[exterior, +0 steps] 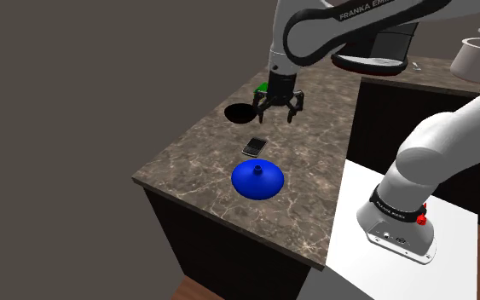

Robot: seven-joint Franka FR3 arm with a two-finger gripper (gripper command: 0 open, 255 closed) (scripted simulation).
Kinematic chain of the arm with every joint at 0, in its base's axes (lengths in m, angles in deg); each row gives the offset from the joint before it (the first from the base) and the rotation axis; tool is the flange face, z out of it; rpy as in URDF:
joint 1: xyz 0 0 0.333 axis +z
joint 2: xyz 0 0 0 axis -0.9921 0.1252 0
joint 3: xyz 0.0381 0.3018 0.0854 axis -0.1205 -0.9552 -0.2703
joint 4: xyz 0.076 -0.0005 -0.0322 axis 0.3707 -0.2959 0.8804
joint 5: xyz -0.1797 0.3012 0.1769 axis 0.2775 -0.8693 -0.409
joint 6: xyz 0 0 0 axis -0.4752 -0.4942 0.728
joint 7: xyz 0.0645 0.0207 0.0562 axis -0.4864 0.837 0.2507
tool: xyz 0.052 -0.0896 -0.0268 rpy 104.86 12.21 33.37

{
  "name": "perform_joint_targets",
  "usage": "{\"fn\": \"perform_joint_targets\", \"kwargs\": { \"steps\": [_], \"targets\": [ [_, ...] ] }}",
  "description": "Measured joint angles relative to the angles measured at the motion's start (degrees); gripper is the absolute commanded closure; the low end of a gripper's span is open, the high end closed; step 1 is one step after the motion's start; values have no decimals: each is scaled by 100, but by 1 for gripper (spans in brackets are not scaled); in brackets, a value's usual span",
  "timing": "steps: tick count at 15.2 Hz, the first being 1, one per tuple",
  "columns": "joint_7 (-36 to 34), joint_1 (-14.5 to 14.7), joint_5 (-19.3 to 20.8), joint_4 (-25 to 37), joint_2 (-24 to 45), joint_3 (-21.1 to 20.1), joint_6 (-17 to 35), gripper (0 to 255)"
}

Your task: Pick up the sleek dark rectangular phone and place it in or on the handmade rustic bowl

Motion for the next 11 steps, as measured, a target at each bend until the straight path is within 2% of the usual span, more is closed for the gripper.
{"fn": "perform_joint_targets", "kwargs": {
  "steps": [5, 7, 11],
  "targets": [
    [-1620, -393, 46, 7, 963, -604, 1021, 0],
    [-2278, -570, 198, 182, 1424, -810, 1324, 0],
    [-2638, -653, 335, 162, 1835, -940, 1753, 0]
  ]
}}
